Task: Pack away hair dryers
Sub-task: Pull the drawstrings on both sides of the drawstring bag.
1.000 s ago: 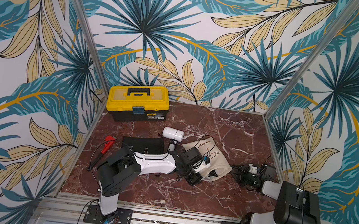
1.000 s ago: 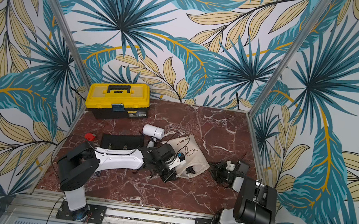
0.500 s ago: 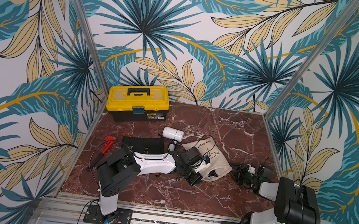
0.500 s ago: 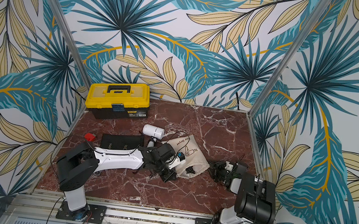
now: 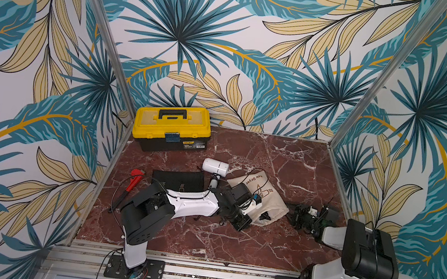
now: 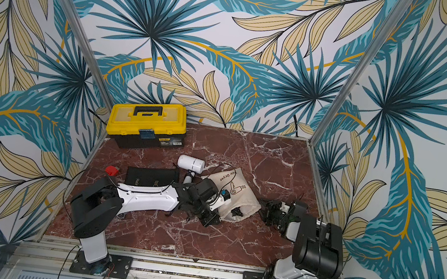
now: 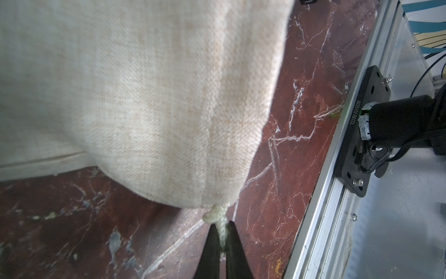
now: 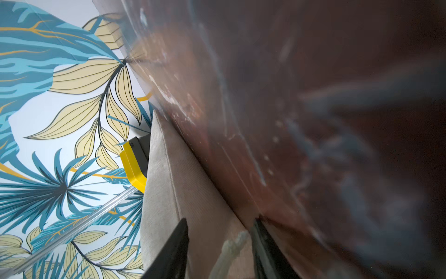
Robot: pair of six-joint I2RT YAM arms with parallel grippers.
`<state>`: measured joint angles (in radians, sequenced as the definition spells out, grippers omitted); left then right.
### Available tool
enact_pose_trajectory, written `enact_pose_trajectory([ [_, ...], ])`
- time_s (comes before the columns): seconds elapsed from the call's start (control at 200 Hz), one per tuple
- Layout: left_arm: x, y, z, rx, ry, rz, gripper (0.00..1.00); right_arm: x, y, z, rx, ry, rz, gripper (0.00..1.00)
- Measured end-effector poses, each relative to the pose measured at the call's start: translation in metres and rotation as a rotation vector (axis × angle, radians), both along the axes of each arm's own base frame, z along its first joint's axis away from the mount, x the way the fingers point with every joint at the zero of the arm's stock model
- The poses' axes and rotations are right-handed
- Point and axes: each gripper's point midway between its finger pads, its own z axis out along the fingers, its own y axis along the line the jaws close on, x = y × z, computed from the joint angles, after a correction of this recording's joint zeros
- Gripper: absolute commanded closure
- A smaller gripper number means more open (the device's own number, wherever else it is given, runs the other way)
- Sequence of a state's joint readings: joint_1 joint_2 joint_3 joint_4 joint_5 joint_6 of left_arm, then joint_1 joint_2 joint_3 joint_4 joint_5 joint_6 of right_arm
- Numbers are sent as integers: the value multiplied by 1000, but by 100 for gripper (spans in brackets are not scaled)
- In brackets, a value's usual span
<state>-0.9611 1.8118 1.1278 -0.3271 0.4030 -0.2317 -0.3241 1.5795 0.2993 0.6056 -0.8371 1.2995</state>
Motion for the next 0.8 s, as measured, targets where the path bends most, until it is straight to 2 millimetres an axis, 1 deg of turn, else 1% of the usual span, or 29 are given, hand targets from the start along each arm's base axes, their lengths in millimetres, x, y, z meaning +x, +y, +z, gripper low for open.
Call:
enact_pose_trajectory([
  [0.115, 0, 0, 0, 1, -2, 1, 100, 8, 2, 1, 3, -36, -7, 63],
  [0.175, 0, 0, 0, 1, -2, 1, 100, 8, 1, 1, 4, -44, -15, 67],
  [0.205, 0, 0, 0, 1, -2, 1, 100, 8, 1, 1, 5, -45, -20, 71],
  [0.335, 0, 0, 0, 1, -2, 1, 100, 10, 0, 2, 8, -47, -34, 96],
  [0.365, 0, 0, 0, 1, -2, 1, 100, 10, 0, 2, 9, -46, -38, 100],
  [0.716, 1, 6, -4, 32, -11, 1, 100, 11, -4, 1, -15, -37, -55, 100],
  [0.801, -1, 10, -4, 44, -12, 3, 100, 13, -5, 7, -41, -48, -45, 100],
])
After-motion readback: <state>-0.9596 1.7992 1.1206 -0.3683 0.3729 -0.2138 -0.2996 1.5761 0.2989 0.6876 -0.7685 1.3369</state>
